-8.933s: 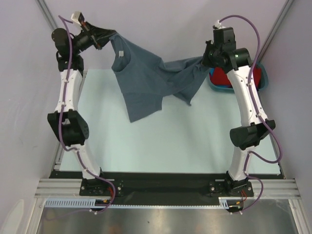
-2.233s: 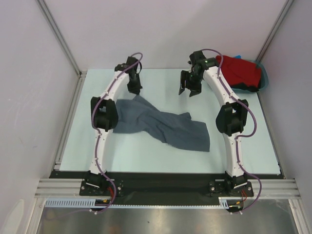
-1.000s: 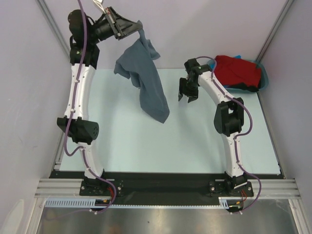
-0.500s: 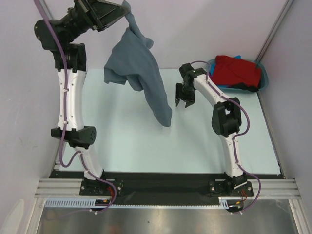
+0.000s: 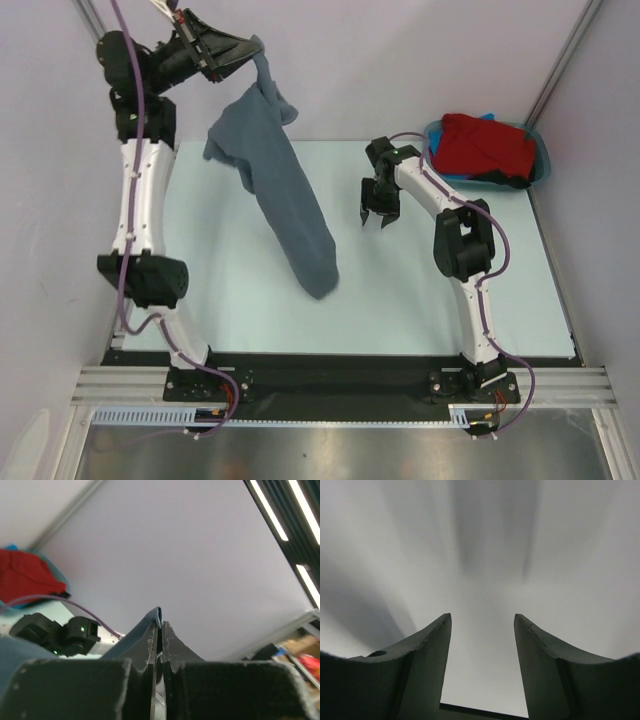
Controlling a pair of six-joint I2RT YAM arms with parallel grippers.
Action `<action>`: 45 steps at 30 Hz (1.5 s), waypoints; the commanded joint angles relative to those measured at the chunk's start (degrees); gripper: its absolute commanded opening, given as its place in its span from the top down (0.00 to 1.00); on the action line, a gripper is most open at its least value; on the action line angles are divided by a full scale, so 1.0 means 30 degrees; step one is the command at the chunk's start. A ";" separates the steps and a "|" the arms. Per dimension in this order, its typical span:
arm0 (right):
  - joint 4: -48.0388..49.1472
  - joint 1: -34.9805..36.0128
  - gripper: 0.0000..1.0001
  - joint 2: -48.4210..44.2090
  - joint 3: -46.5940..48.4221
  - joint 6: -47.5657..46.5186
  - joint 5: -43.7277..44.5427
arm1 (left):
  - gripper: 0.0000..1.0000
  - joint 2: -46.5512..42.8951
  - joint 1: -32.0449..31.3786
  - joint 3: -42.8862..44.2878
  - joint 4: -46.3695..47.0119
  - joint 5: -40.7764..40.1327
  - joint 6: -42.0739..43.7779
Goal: Fold and stack the t-shirts
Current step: Flatten the tshirt out
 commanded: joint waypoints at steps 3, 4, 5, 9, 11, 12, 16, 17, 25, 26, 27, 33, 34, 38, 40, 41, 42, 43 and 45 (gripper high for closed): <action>0.0495 0.0234 0.42 -0.1163 -0.0182 0.0440 0.0377 | 0.94 0.3899 -0.0377 0.5934 0.8948 0.3396 -0.8775; 0.0525 0.0235 0.42 -0.1193 -0.0183 0.0441 0.0406 | 0.95 0.4077 -0.0436 0.5591 1.1713 0.3690 -1.0093; 0.0555 0.0235 0.42 -0.1164 -0.0271 0.0528 0.0407 | 0.95 0.4079 -0.0611 0.5153 1.2843 0.4244 -1.1934; 0.0701 0.0264 0.42 -0.1223 -0.0389 0.0646 0.0436 | 0.95 0.2067 -0.1840 0.3248 1.0584 0.7459 -0.8393; 0.0701 0.0293 0.42 -0.1135 -0.0243 0.0646 0.0377 | 0.94 0.1328 -0.2368 0.1725 0.7178 0.7881 -0.5146; 0.0643 0.0293 0.42 -0.1105 -0.0126 0.0646 0.0348 | 0.95 0.0919 -0.2428 0.0995 0.6910 0.7737 -0.4807; 0.0497 0.0381 0.42 -0.0900 0.0197 0.0646 0.0377 | 0.94 -0.1131 -0.2399 -0.1590 -0.1719 0.4905 0.2498; 0.0409 0.0410 0.42 -0.0871 0.0313 0.0675 0.0435 | 0.94 -0.1252 -0.2371 -0.1503 -0.4230 0.4227 0.7074; 0.0379 0.0528 0.42 -0.1134 0.0022 0.0675 0.0641 | 0.98 0.0387 -0.2605 0.1662 -2.2316 -1.0614 2.0095; 0.0408 0.0557 0.42 -0.1163 -0.0094 0.0646 0.0641 | 0.99 0.0446 -0.2605 0.1488 -2.2766 -1.4172 2.0388; 0.0524 0.0586 0.42 -0.1222 -0.0154 0.0646 0.0612 | 1.00 0.0417 -0.2721 0.1283 -2.3148 -1.5483 2.0855; 0.0641 0.0645 0.42 -0.1515 -0.0651 0.0442 0.0729 | 1.00 -0.0429 -0.3774 0.2598 -2.5638 -2.5089 2.1856; 0.0672 0.0645 0.42 -0.1515 -0.0710 0.0412 0.0642 | 1.00 -0.0578 -0.4009 0.2570 -2.5816 -2.5744 2.1914; 0.0935 0.0645 0.42 -0.1282 -0.0537 0.0178 0.0175 | 1.00 -0.0872 -0.5881 0.1518 -2.6549 -2.8383 2.2265; 0.1111 0.0645 0.42 -0.1106 -0.0331 -0.0027 -0.0380 | 1.00 -0.1076 -0.6294 0.0439 -2.6406 -2.9668 2.2353; 0.1170 0.0674 0.42 -0.0931 -0.0214 -0.0115 -0.0674 | 1.00 -0.1077 -0.6586 0.0779 -2.6462 -2.9850 2.2470; 0.1170 0.0761 0.42 -0.0842 0.0135 -0.0203 -0.0880 | 1.00 -0.1164 -0.6705 0.1305 -2.6230 -2.9562 2.2500; 0.1054 0.0791 0.42 -0.0725 0.0313 -0.0203 -0.0941 | 1.00 -0.1252 -0.6880 0.2325 -2.5764 -2.8486 2.2994; 0.1052 0.0995 0.43 -0.0608 0.0402 -0.0320 -0.0999 | 1.00 -0.0874 -0.7729 0.3385 -2.5088 -2.7455 2.3379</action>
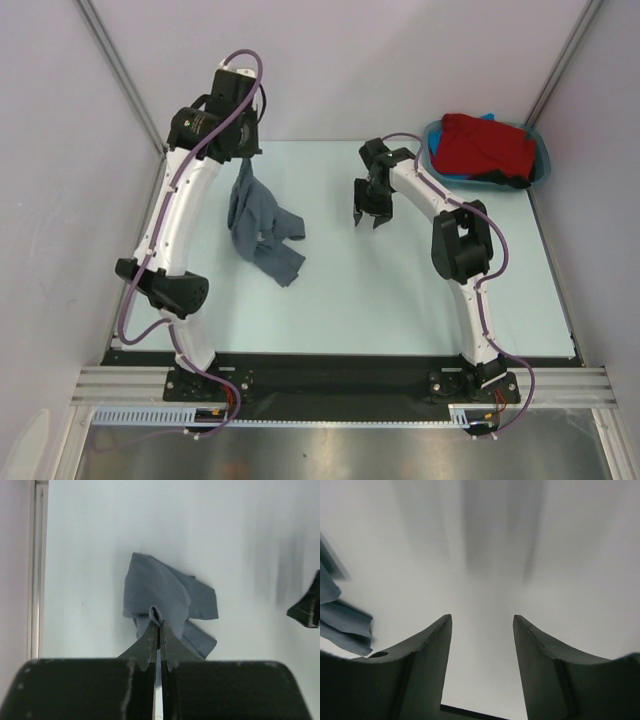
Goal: Fold and stack the t-shirts
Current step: Flatten the tshirt out
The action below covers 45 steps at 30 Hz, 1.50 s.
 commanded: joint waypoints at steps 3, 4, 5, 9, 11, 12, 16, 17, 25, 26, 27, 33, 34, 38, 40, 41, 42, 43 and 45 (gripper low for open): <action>0.0507 0.0486 0.42 -0.0316 0.0941 -0.0671 -0.1359 | 1.00 -0.0835 -0.2308 0.2526 0.1718 0.0516 0.1633; 0.0508 0.0545 0.43 -0.0315 0.0913 -0.0730 -0.1680 | 1.00 -0.0777 -0.2748 0.2410 0.1749 0.0603 0.1895; 0.0508 0.0604 0.42 -0.0315 0.0912 -0.0875 -0.1770 | 1.00 -0.0777 -0.3419 0.2351 0.1924 0.1503 0.2072; 0.1151 0.0809 0.42 -0.0637 0.0269 -0.0994 -0.2035 | 1.00 -0.0658 -0.4859 0.2906 0.3356 0.3558 0.3009; 0.1152 0.0809 0.43 -0.0813 0.0093 -0.0965 -0.1772 | 1.00 -0.0834 -0.5561 0.3346 0.3798 0.4349 0.3538; 0.1210 0.0809 0.43 -0.0813 -0.0024 -0.0878 -0.1655 | 0.99 -0.1067 -0.5942 0.3230 0.4584 0.4296 0.3829; 0.1563 0.0809 0.43 -0.0960 -0.0494 -0.0673 -0.1274 | 0.95 -0.2208 -0.8021 0.2909 0.5323 0.2079 0.6110; 0.1591 0.0838 0.42 -0.0902 -0.0465 -0.0614 -0.1186 | 0.94 -0.2357 -0.8780 0.2878 0.5411 0.1576 0.6465; 0.1591 0.0634 0.43 -0.0929 0.0151 -0.0057 0.0190 | 0.94 -0.4348 -0.8820 -0.0223 0.5148 -0.3552 0.7141; 0.1679 0.0604 0.43 -0.1075 0.0093 -0.0027 0.0221 | 0.94 -0.4554 -0.8614 -0.0373 0.5148 -0.3730 0.7142; 0.1999 0.0546 0.55 -0.1367 0.0005 -0.0027 0.0047 | 0.94 -0.4933 -0.8350 -0.0548 0.5235 -0.3848 0.7055; 0.3174 0.0194 0.97 -0.2044 0.0383 0.0032 -0.4314 | 0.92 -0.5843 -0.6474 -0.1631 0.4796 -0.3497 0.7024; 0.3232 0.0165 0.94 -0.1957 0.0617 -0.0085 -0.5828 | 0.92 -0.6251 -0.6386 -0.2272 0.4913 -0.3439 0.7228; 0.3024 0.0311 0.50 -0.1984 0.2140 -0.0612 -0.8237 | 0.92 -0.6548 -0.6063 -0.2747 0.4797 -0.3439 0.7172; 0.3405 0.0253 0.37 -0.1927 0.2435 -0.0148 -1.0370 | 0.92 -0.6519 -0.6034 -0.2718 0.4768 -0.3264 0.7113; 0.4307 0.0253 0.34 -0.1840 0.2407 0.0146 -1.1283 | 0.92 -0.6490 -0.6004 -0.2689 0.4767 -0.3205 0.7113; 0.4809 0.0253 0.33 -0.1781 0.2378 0.0526 -1.1960 | 0.92 -0.6461 -0.6004 -0.2660 0.4796 -0.3117 0.7142; 0.5423 0.0282 0.32 -0.1722 0.2174 0.1603 -1.2778 | 0.92 -0.6460 -0.6004 -0.2630 0.4768 -0.3088 0.7113; 0.8087 0.0282 0.31 -0.1197 0.1444 0.3100 -1.4011 | 0.91 -0.6431 -0.6004 -0.2630 0.4826 -0.3146 0.7142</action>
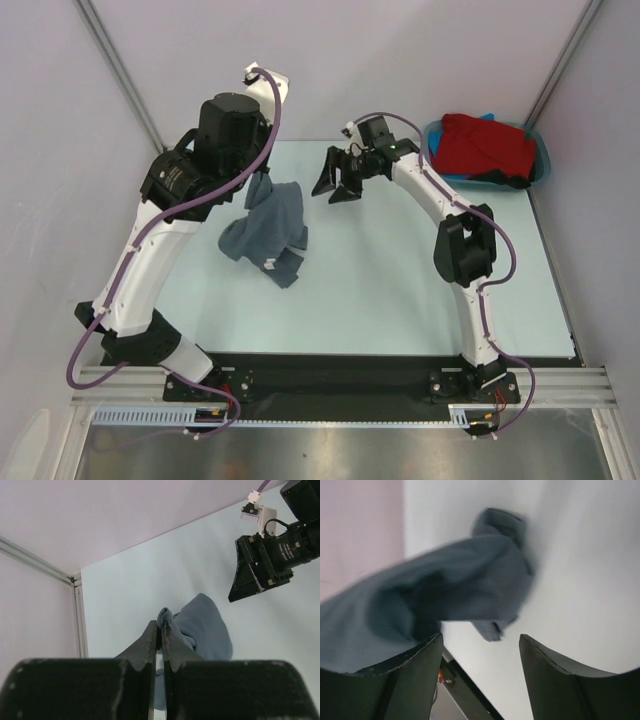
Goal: Fold and stack the t-shirts
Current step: Flatten the tshirt out
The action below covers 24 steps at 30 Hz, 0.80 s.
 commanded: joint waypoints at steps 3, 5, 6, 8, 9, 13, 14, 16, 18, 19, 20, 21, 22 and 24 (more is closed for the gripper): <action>0.6670 0.0282 0.31 0.1151 -0.0354 0.5536 -0.6669 | 0.91 -0.0734 0.0138 -0.0044 0.0826 -0.0254 0.0586; 0.7437 0.0662 0.32 0.1947 0.0201 0.6798 -0.7150 | 0.91 -0.0822 0.0225 -0.0220 0.0855 -0.0400 0.0644; 0.7178 0.0722 0.32 0.2531 0.0522 0.6949 -0.7035 | 0.91 -0.0938 0.0255 -0.0250 0.0914 -0.0401 0.0673; 0.7640 0.1014 0.32 0.2770 0.0643 0.7416 -0.7383 | 0.91 -0.1027 0.0372 -0.0308 0.0914 -0.0488 0.0732; 0.7876 0.1102 0.32 0.2829 0.0527 0.7651 -0.7675 | 0.91 -0.1056 0.0401 -0.0308 0.0914 -0.0546 0.0761; 1.0567 0.1249 0.39 0.2392 -0.0994 0.9466 -0.8702 | 0.91 -0.1290 0.0664 -0.0512 0.0973 -0.0489 0.0762; 1.1676 0.1279 0.46 0.2216 -0.1665 0.9789 -0.8761 | 0.91 -0.1349 0.0694 -0.0601 0.1002 -0.0430 0.0704; 1.2504 0.1250 0.75 0.1952 -0.2226 1.0583 -0.8908 | 0.90 -0.1349 0.0782 -0.0834 0.1002 -0.0254 0.0616; 1.3063 0.1220 0.98 0.1483 -0.2694 1.0758 -0.8909 | 0.90 -0.1408 0.0811 -0.0982 0.1002 -0.0137 0.0557; 1.3267 0.1162 1.00 0.1337 -0.2813 1.1107 -0.8966 | 0.90 -0.1437 0.0841 -0.1127 0.1002 -0.0079 0.0528; 1.3849 0.1133 1.00 0.1074 -0.2960 1.1285 -0.9054 | 0.90 -0.1466 0.0841 -0.1216 0.1002 -0.0078 0.0498; 1.4029 0.1075 1.00 0.0898 -0.3164 1.1374 -0.9171 | 0.90 -0.1496 0.0870 -0.1275 0.1002 -0.0078 0.0469; 1.4118 0.1016 1.00 0.0693 -0.3224 1.1287 -0.9085 | 0.90 -0.1554 0.0928 -0.1507 0.1031 -0.0136 0.0469; 1.3449 0.0812 1.00 -0.0097 -0.3226 1.0675 -0.8619 | 0.90 -0.1671 0.1016 -0.1772 0.1061 -0.0195 0.0440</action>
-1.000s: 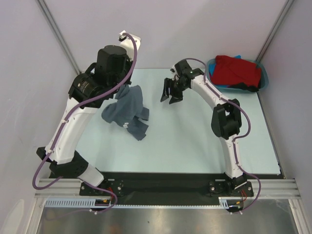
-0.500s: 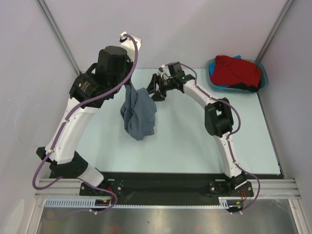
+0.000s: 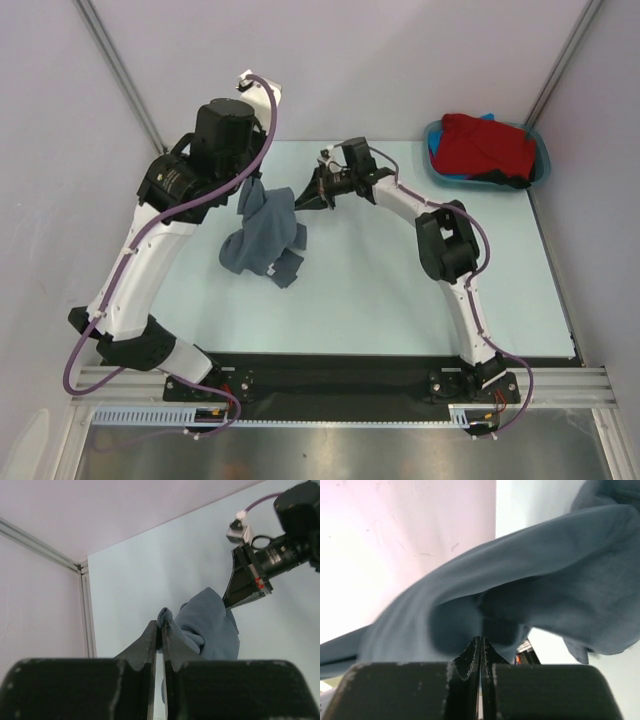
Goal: Fold and stack the t-shirts
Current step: Flatten the tshirt out
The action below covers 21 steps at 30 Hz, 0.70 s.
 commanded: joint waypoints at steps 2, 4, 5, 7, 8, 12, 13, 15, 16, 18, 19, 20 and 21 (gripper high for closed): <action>-0.1412 -0.0501 1.00 -0.3225 0.0411 -0.2211 0.0375 | 0.90 -0.0936 0.0398 -0.0433 0.0937 -0.0203 0.0272; -0.3851 -0.0793 1.00 -0.3872 0.1634 -0.4125 0.1722 | 0.90 -0.1082 0.0544 -0.0550 0.0937 -0.0261 0.0272; -0.6126 -0.0882 1.00 -0.3960 0.2136 -0.5932 0.2133 | 0.90 -0.1083 0.0603 -0.0580 0.0966 -0.0261 0.0301; -0.7695 -0.1058 1.00 -0.4108 0.3102 -0.7204 0.2927 | 0.90 -0.1141 0.0749 -0.0638 0.0996 -0.0203 0.0272; -0.8716 -0.1088 1.00 -0.4108 0.3311 -0.7587 0.3015 | 0.90 -0.1141 0.0750 -0.0639 0.1054 -0.0058 0.0243; -0.9605 -0.1029 0.60 -0.3962 0.3401 -0.8206 0.2840 | 0.90 -0.1054 0.0779 -0.0639 0.1054 0.0265 0.0097; -0.9519 -0.0971 0.57 -0.3816 0.3372 -0.8177 0.2782 | 0.90 -0.0966 0.0779 -0.0581 0.1025 0.0266 0.0096; -0.9576 -0.0767 0.50 -0.3552 0.3488 -0.8118 0.2577 | 0.90 -0.0907 0.0779 -0.0464 0.0996 0.0237 0.0067; -0.9547 -0.0737 0.49 -0.3290 0.3518 -0.8089 0.2548 | 0.90 -0.0907 0.0779 -0.0347 0.0967 0.0237 0.0067; -0.9605 -0.0532 0.46 -0.2996 0.3576 -0.8060 0.2460 | 0.90 -0.0819 0.0779 -0.0171 0.0908 0.0208 0.0096; -0.9577 -0.0473 0.46 -0.2908 0.3518 -0.7944 0.2401 | 0.90 -0.0819 0.0779 -0.0054 0.0821 0.0178 0.0038; -0.9605 -0.0386 0.45 -0.2646 0.3518 -0.7913 0.2256 | 0.90 -0.0761 0.0779 0.0005 0.0791 0.0178 0.0066; -0.9635 -0.0298 0.45 -0.2556 0.3489 -0.7884 0.2196 | 0.90 -0.0760 0.0779 0.0093 0.0791 0.0120 0.0067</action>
